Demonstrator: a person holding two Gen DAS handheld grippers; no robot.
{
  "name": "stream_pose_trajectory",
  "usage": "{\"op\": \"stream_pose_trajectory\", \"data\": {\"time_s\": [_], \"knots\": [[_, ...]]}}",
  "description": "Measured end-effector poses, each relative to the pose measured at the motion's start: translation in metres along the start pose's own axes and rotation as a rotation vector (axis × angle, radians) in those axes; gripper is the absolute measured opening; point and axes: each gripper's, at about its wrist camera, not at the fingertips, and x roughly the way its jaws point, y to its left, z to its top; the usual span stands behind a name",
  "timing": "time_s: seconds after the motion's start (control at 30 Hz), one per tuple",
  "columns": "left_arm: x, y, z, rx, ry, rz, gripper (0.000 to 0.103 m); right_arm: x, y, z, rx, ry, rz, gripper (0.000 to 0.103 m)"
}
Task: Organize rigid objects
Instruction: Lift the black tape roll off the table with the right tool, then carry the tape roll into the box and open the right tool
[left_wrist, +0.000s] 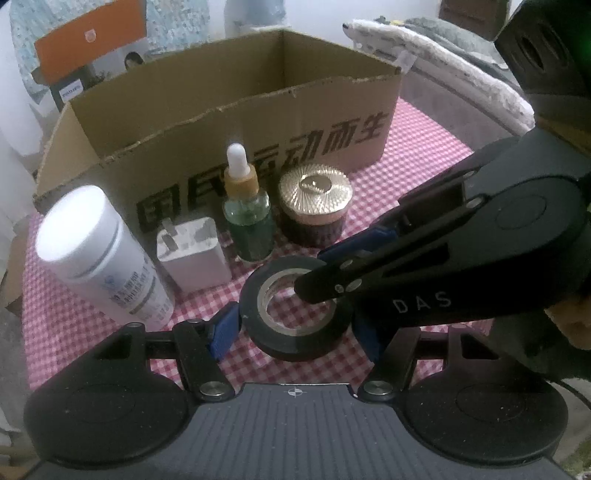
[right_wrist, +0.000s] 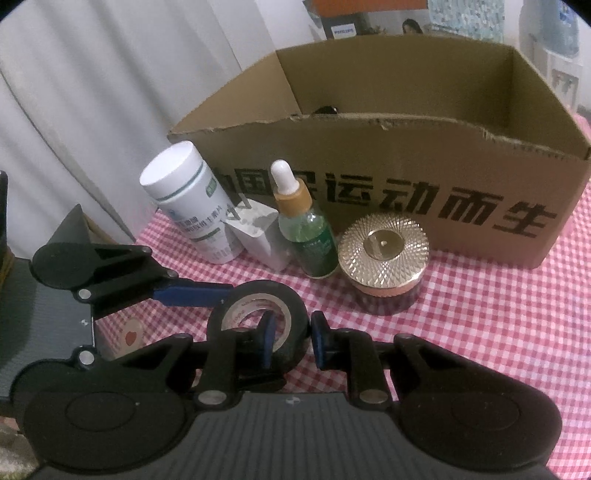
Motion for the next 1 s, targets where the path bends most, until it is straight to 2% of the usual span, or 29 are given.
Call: {"op": "stream_pose_trajectory", "data": {"time_s": [0.33,0.5,0.63,0.8,1.0], "knots": [[-0.046,-0.001,0.012,-0.002,-0.122,0.035,0.066,-0.041,0.022,0.012,-0.073,-0.103,-0.03,0.022],[-0.072,0.008,0.033,0.02,-0.212,0.075,0.066,-0.068,0.037,0.036,-0.135,-0.192,-0.036,0.022],[-0.078,0.023,0.058,0.025,-0.24,0.086,0.066,-0.08,0.042,0.064,-0.171,-0.243,-0.03,0.023],[-0.069,0.05,0.095,-0.003,-0.214,0.067,0.066,-0.072,0.034,0.108,-0.173,-0.241,-0.006,0.022],[-0.026,0.088,0.131,-0.053,-0.09,0.028,0.066,-0.03,0.005,0.16,-0.112,-0.145,0.024,0.023]]}}
